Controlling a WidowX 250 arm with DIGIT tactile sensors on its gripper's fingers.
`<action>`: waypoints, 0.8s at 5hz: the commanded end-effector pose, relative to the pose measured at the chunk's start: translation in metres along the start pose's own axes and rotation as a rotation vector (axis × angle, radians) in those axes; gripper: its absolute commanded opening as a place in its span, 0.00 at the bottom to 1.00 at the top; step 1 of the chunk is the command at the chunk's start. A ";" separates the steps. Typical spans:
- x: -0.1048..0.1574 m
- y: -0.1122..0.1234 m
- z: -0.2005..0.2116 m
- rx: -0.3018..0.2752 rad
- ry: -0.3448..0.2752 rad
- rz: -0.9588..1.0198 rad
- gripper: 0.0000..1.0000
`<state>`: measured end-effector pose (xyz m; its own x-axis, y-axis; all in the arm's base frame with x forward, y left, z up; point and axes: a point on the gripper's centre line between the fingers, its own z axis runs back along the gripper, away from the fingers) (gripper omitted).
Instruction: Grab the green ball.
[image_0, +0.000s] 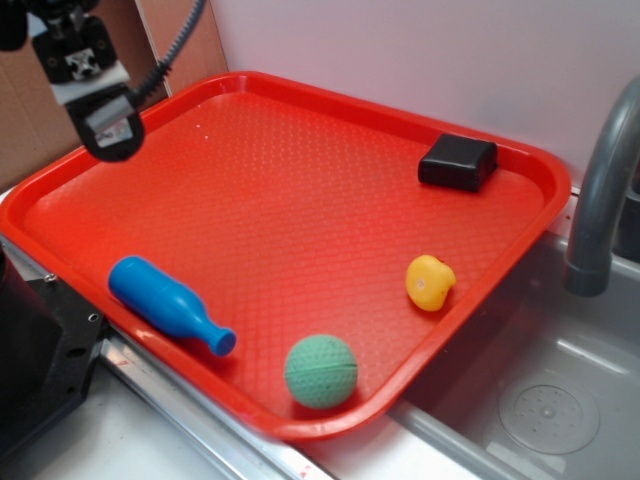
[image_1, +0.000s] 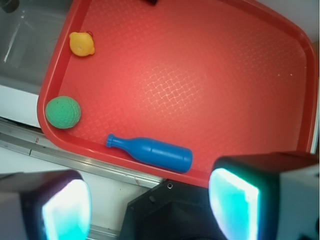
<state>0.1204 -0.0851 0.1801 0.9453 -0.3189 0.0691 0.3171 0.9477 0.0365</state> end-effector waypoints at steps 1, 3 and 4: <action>0.080 -0.079 -0.070 0.060 -0.054 -0.492 1.00; 0.060 -0.108 -0.085 -0.070 -0.058 -0.984 1.00; 0.039 -0.110 -0.073 -0.075 -0.081 -1.165 1.00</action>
<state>0.1388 -0.2009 0.0972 0.0878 -0.9945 0.0574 0.9953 0.0899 0.0355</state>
